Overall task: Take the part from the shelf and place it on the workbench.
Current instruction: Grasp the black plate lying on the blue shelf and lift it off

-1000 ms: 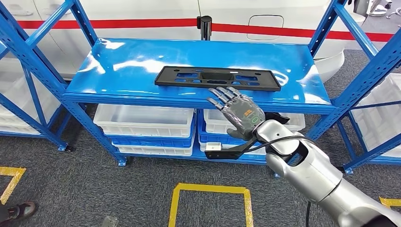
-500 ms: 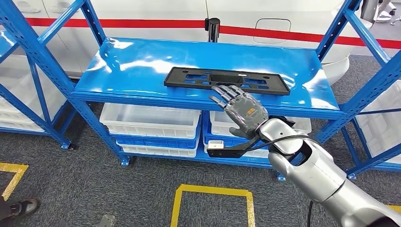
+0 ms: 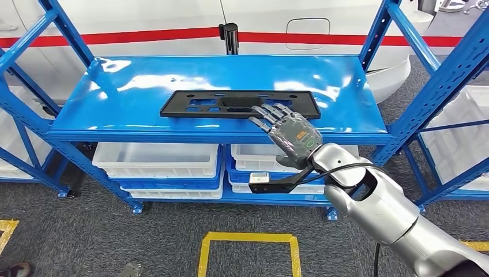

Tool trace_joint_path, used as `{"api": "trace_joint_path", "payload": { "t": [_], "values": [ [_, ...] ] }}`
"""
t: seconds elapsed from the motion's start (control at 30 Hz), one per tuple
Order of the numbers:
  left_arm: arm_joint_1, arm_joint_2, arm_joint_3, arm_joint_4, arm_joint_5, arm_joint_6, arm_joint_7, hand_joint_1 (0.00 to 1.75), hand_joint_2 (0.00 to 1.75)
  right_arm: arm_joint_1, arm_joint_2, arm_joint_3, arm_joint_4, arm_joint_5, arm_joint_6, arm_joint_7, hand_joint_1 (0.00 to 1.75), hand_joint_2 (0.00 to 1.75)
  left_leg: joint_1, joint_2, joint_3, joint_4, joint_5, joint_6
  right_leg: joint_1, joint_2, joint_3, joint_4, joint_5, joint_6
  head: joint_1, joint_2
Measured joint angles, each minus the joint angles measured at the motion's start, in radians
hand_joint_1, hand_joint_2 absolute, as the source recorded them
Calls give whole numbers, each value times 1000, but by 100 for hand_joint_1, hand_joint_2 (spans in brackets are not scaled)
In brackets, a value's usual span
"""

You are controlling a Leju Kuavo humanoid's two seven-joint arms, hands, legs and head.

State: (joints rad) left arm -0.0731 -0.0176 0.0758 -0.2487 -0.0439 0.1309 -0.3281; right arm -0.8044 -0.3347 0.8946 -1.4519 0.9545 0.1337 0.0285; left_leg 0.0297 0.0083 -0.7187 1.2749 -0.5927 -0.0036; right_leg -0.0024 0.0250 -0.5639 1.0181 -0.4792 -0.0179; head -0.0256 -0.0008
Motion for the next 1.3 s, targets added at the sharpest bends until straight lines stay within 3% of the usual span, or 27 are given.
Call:
{"api": "trace_joint_path", "payload": {
  "t": [0.03,0.1,0.13,0.17,0.23,0.3,0.37,0.43,0.47,0.5,0.57,0.6,0.63,0.67,0.7,0.73,0.8,0.83,0.9,0.97,1.0,1.03,1.1,1.13,1.2,1.3],
  "values": [
    [1,0,0,0,0,1,0,0,0,0,1,1,0,0,0,0,0,175,-8,-1,2,-42,40,16,8,4,11,-1,-8,-3,0,0],
    [1,4,1,0,0,2,0,0,0,-2,2,1,0,0,0,0,0,175,-32,-10,32,-161,141,64,20,11,35,-5,-23,-8,6,0],
    [1,6,1,-1,0,3,0,0,0,-4,2,2,-1,0,0,1,0,175,-42,-16,49,-211,173,84,20,14,45,-9,-30,-8,12,0],
    [0,9,2,-2,0,4,-1,0,0,-5,2,3,-1,0,1,1,0,175,-51,-20,61,-240,187,97,16,17,51,-17,-33,-5,15,0],
    [0,12,2,-4,0,5,-1,0,0,-5,3,4,-2,-1,1,2,0,175,-61,-22,88,-283,189,109,11,19,64,-24,-23,13,12,0],
    [0,12,2,-5,0,4,-1,0,0,-8,3,5,-4,-3,6,3,0,175,-58,-17,126,-322,198,113,12,9,70,-13,-21,27,6,0],
    [-2,9,4,-5,0,1,0,0,0,-16,4,8,-4,-9,20,5,0,175,-47,-12,153,-339,197,107,10,-2,28,60,-47,25,8,0],
    [-3,6,7,-5,0,-1,1,0,0,-18,5,14,-3,-17,37,8,0,175,-37,-11,164,-340,183,94,0,-7,-56,185,-84,32,10,0],
    [-3,3,9,-5,0,-2,1,0,0,-16,6,19,-2,-19,42,9,0,175,-31,-11,171,-340,175,85,-8,-9,-93,226,-94,45,10,0],
    [-2,0,11,-5,1,-2,1,0,0,-14,6,24,-1,-21,45,9,0,175,-25,-11,179,-339,167,74,-17,-11,-111,231,-87,63,11,0],
    [0,-5,14,-5,1,-2,1,0,0,-13,6,33,1,-23,50,10,0,175,-9,-12,201,-336,147,51,-37,-18,-88,123,-14,113,11,0],
    [0,-6,16,-5,1,-1,2,0,0,-13,7,37,3,-23,52,11,0,175,-3,-12,212,-334,136,38,-44,-24,-67,56,25,132,12,0],
    [0,-5,18,-5,2,0,2,0,0,-14,7,40,4,-24,52,11,0,175,1,-12,219,-329,125,26,-46,-31,-50,2,45,134,16,0],
    [-1,-4,19,-5,2,1,2,0,0,-14,8,43,6,-25,53,11,0,175,1,-11,223,-326,116,16,-44,-36,-38,-26,54,124,18,0],
    [-1,-3,21,-5,2,1,2,0,0,-14,9,45,7,-25,54,12,0,175,1,-10,226,-323,109,8,-42,-39,-35,-28,49,103,17,0],
    [0,-3,22,-5,2,2,2,0,0,-14,9,47,8,-26,54,12,0,175,2,-8,230,-320,105,3,-40,-39,-30,-30,45,82,14,0],
    [0,-4,24,-5,2,2,2,0,0,-16,11,50,10,-26,54,12,0,175,6,-3,233,-302,97,-1,-41,-32,-16,-29,46,55,4,0],
    [0,-5,25,-5,2,2,2,0,0,-20,13,51,10,-28,54,12,0,175,8,-2,220,-271,84,-3,-40,-28,-10,-29,43,46,2,0],
    [-2,-5,26,-5,2,4,2,0,0,-25,17,55,11,-31,54,12,0,175,10,-3,150,-151,31,-9,-36,-25,-4,-30,37,34,0,0],
    [0,-5,27,-5,2,6,1,0,0,-22,20,63,13,-36,55,12,0,175,9,-5,63,-28,-15,-12,-29,-23,0,-29,33,30,-1,0],
    [1,-5,27,-5,1,6,1,0,0,-20,21,67,14,-38,56,12,0,175,9,-6,38,-10,-9,-10,-26,-22,3,-29,31,27,-1,0],
    [2,-5,27,-5,1,7,0,0,0,-19,22,72,16,-40,58,12,0,175,9,-6,32,-29,19,-6,-24,-20,6,-29,28,25,-1,0],
    [1,-5,27,-6,0,8,-2,0,0,-19,28,82,18,-44,59,11,0,175,5,-6,67,-156,115,9,-20,-18,15,-29,22,22,-1,0],
    [1,-4,27,-6,0,8,-3,0,0,-19,31,86,18,-45,61,10,0,175,0,-5,88,-218,146,18,-18,-16,19,-30,19,24,0,0],
    [0,-4,29,-6,0,8,-6,0,0,-20,35,95,20,-48,68,10,0,175,-10,-6,110,-278,164,30,-17,-14,20,-31,13,31,-1,0],
    [0,-5,32,-7,-1,8,-8,0,0,-23,38,109,22,-55,74,9,0,175,-16,-8,121,-291,171,38,-14,-15,21,-30,4,49,0,0]
  ]
}}
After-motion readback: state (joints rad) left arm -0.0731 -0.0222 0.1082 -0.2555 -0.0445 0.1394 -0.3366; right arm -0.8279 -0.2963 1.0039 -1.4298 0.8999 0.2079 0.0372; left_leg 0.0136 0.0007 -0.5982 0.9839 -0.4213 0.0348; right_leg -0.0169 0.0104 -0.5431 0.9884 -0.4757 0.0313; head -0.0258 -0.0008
